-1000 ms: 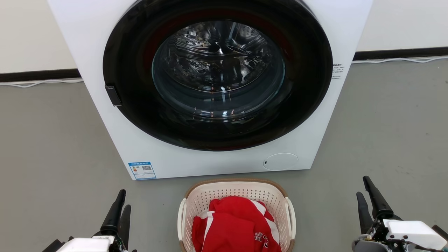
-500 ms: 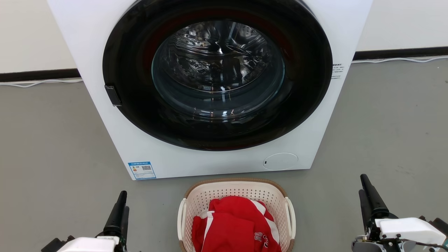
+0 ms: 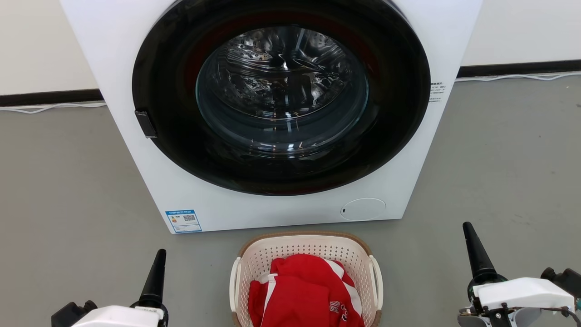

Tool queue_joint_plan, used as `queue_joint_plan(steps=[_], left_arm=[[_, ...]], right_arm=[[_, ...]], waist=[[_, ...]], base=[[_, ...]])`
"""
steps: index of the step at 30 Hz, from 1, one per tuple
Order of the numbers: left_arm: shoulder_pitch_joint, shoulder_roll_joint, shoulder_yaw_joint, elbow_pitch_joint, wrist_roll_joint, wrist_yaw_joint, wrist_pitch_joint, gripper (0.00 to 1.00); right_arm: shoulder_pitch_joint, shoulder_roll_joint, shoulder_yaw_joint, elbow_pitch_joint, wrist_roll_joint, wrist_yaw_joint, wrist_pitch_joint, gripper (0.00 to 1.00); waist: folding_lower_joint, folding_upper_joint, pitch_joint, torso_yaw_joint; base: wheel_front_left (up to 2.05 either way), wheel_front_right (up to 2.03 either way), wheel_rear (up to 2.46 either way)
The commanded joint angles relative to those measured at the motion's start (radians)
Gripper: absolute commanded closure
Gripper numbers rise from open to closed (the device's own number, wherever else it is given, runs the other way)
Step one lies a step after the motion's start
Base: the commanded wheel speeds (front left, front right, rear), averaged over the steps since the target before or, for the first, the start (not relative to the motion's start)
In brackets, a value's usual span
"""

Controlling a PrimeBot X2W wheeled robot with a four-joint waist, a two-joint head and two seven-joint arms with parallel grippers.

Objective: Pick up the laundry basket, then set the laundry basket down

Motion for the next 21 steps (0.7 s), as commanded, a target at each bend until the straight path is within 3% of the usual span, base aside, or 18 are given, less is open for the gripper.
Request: queue_joint_plan(steps=[1,21], left_arm=[[-0.031,0.009,0.013,-0.024,0.036,0.001,-0.008,0.00],[-0.030,0.010,0.024,-0.024,0.306,-0.008,-0.065,0.00]], right_arm=[[-0.022,-0.014,0.011,-0.032,-0.039,0.002,-0.015,0.00],[-0.025,-0.025,0.039,-0.027,-0.300,0.004,-0.071,0.00]], waist=[[-0.0002,0.0000,0.000,-0.001],[-0.0002,0.0000,-0.003,-0.002]], base=[[0.00,0.00,0.00],[0.00,0.00,0.00]])
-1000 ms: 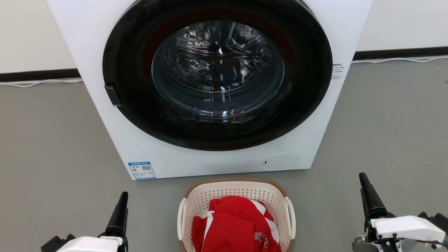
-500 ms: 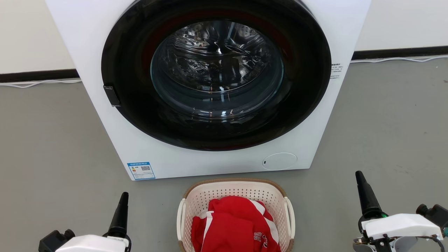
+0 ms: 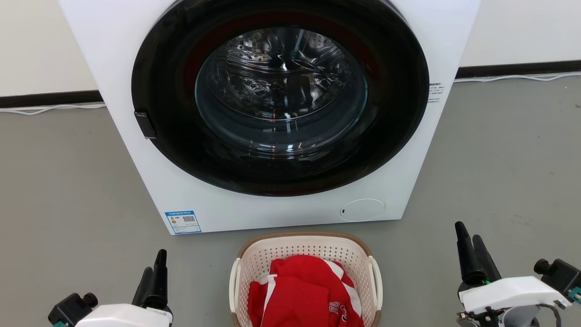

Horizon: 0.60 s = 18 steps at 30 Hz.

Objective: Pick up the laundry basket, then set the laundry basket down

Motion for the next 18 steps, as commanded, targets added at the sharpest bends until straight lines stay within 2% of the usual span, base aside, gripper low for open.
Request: queue_joint_plan(steps=[1,18], left_arm=[[-0.030,0.010,0.016,-0.024,0.032,-0.007,-0.014,0.00],[-0.026,0.011,0.019,-0.026,0.254,-0.010,-0.065,0.00]], right_arm=[[-0.025,-0.015,0.013,-0.025,-0.037,0.004,-0.019,0.00],[-0.023,-0.019,0.032,-0.015,-0.253,0.005,-0.069,0.00]], waist=[[-0.0001,-0.0001,-0.001,0.000],[-0.0001,-0.0001,-0.004,-0.003]], base=[[0.00,0.00,0.00],[0.00,0.00,0.00]])
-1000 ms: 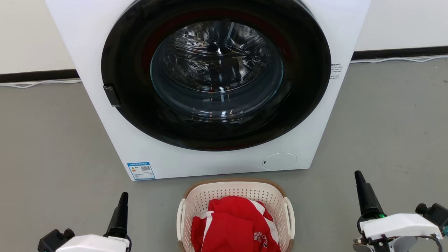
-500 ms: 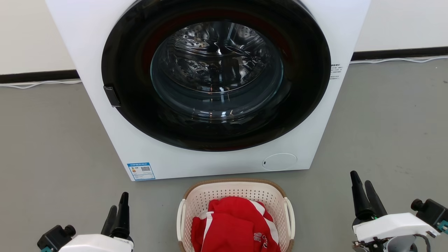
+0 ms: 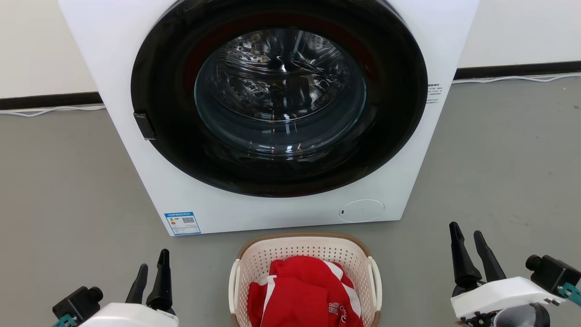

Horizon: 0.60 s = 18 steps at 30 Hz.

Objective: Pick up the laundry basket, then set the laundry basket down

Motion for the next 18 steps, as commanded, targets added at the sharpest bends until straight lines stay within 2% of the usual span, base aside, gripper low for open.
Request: queue_joint_plan(steps=[1,18], left_arm=[[-0.026,0.011,0.018,-0.026,0.042,-0.010,-0.015,0.00],[-0.022,0.013,0.021,-0.023,0.252,-0.011,-0.066,0.00]], right_arm=[[-0.023,-0.013,0.019,-0.020,-0.040,0.005,-0.019,0.00],[-0.023,-0.019,0.042,-0.001,-0.261,0.006,-0.068,0.00]], waist=[[-0.0001,0.0000,0.000,0.000],[-0.0001,0.0000,-0.005,-0.003]], base=[[0.00,0.00,0.00],[0.00,0.00,0.00]])
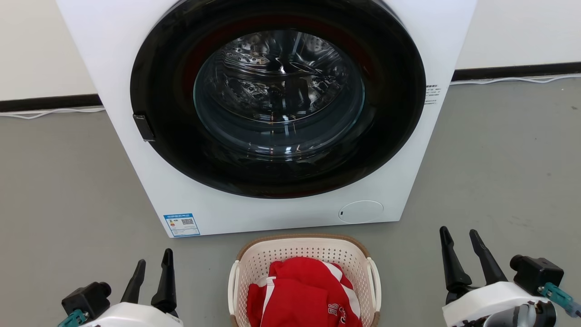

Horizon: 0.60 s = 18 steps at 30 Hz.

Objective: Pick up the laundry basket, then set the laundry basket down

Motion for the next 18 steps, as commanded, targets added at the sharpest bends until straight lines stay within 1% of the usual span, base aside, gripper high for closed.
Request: queue_joint_plan(steps=[1,18], left_arm=[[-0.022,0.012,0.021,-0.022,0.040,-0.004,-0.016,0.00],[-0.018,0.014,0.028,-0.011,0.230,-0.006,-0.064,0.00]], right_arm=[[-0.023,-0.014,0.022,-0.021,-0.043,0.006,-0.022,0.00],[-0.019,-0.016,0.041,-0.005,-0.253,0.007,-0.069,0.00]], waist=[[0.0000,0.0000,0.000,-0.001],[0.0000,0.0000,-0.003,-0.003]], base=[[0.00,0.00,0.00],[0.00,0.00,0.00]])
